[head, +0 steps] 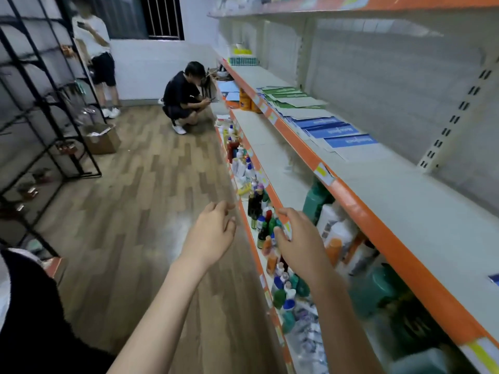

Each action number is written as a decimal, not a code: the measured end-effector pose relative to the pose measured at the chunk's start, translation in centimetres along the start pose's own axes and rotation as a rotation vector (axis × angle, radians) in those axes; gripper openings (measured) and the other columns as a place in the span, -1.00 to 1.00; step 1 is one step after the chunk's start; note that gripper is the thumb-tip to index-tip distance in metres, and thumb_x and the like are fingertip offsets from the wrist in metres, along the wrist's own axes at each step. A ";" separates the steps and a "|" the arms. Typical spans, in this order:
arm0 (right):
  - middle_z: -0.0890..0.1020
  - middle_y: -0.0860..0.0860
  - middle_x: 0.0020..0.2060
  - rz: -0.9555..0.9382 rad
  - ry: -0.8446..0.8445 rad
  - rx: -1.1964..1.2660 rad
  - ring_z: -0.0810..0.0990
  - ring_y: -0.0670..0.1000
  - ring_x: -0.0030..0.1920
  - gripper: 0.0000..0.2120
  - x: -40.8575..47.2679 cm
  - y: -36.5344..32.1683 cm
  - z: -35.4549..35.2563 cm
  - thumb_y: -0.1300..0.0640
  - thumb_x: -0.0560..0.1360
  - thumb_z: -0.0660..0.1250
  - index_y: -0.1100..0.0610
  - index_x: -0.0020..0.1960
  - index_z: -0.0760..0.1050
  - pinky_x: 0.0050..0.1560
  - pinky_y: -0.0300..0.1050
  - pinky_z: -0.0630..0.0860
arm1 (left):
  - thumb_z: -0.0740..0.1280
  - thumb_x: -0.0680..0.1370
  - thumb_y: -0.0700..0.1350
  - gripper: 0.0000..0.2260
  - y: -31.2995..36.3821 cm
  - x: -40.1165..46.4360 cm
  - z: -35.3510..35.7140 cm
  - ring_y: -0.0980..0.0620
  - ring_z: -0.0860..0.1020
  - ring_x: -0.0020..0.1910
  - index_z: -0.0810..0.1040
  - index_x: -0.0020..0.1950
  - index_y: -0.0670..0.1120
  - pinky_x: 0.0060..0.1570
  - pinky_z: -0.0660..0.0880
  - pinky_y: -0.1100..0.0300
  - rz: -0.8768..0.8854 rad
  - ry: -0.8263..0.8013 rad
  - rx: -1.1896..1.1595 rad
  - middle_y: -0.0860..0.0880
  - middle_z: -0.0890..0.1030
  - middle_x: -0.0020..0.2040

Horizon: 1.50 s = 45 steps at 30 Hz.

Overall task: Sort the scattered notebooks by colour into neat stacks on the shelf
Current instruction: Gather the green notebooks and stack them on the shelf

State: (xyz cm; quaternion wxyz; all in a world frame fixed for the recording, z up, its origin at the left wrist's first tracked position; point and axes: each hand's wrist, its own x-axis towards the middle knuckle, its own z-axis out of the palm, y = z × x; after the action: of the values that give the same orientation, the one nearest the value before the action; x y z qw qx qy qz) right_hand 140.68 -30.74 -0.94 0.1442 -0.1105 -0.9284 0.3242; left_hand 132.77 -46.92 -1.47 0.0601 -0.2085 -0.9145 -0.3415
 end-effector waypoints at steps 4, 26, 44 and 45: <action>0.43 -0.01 0.26 0.021 -0.038 0.052 0.58 0.04 0.10 -0.65 2.8 -1.3 2.8 0.10 0.58 0.18 0.02 0.36 0.34 0.12 -0.03 0.52 | 0.21 0.59 -0.14 -0.73 -3.0 2.1 -0.7 -0.03 0.53 0.12 0.47 0.28 -0.10 0.08 0.44 0.16 -0.032 -0.002 0.001 -0.06 0.51 0.19; 0.53 -0.02 0.21 -0.059 -0.097 0.044 0.52 -0.05 0.15 -0.65 35.8 -1.0 12.2 0.16 0.57 0.19 0.06 0.35 0.38 -0.02 -0.33 0.31 | 0.21 0.58 -0.15 -0.73 -12.6 33.8 2.6 -0.06 0.52 0.11 0.46 0.28 -0.07 0.07 0.46 0.10 -0.012 -0.029 0.046 -0.04 0.50 0.21; 0.51 -0.05 0.17 0.001 0.064 0.040 0.41 -0.18 0.00 -0.71 57.3 2.5 15.6 0.13 0.56 0.24 0.02 0.28 0.42 -0.11 -0.46 0.29 | 0.23 0.59 -0.14 -0.73 -18.7 56.3 6.8 -0.05 0.55 0.07 0.47 0.29 -0.08 0.03 0.50 0.06 0.018 -0.098 0.014 -0.04 0.52 0.18; 0.51 -0.05 0.18 0.012 0.098 0.035 0.42 -0.18 0.02 -0.71 58.9 2.4 15.5 0.13 0.56 0.24 0.02 0.28 0.42 -0.08 -0.45 0.29 | 0.22 0.59 -0.13 -0.73 -18.7 58.2 6.8 -0.05 0.55 0.06 0.46 0.29 -0.07 0.02 0.51 0.05 0.032 -0.118 0.013 -0.04 0.51 0.18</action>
State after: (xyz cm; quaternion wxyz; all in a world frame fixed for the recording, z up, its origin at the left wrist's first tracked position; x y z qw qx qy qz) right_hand 80.71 -20.19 -2.51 0.1897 -0.1293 -0.9137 0.3354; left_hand 72.40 -35.41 -3.17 0.0128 -0.2427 -0.9152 -0.3216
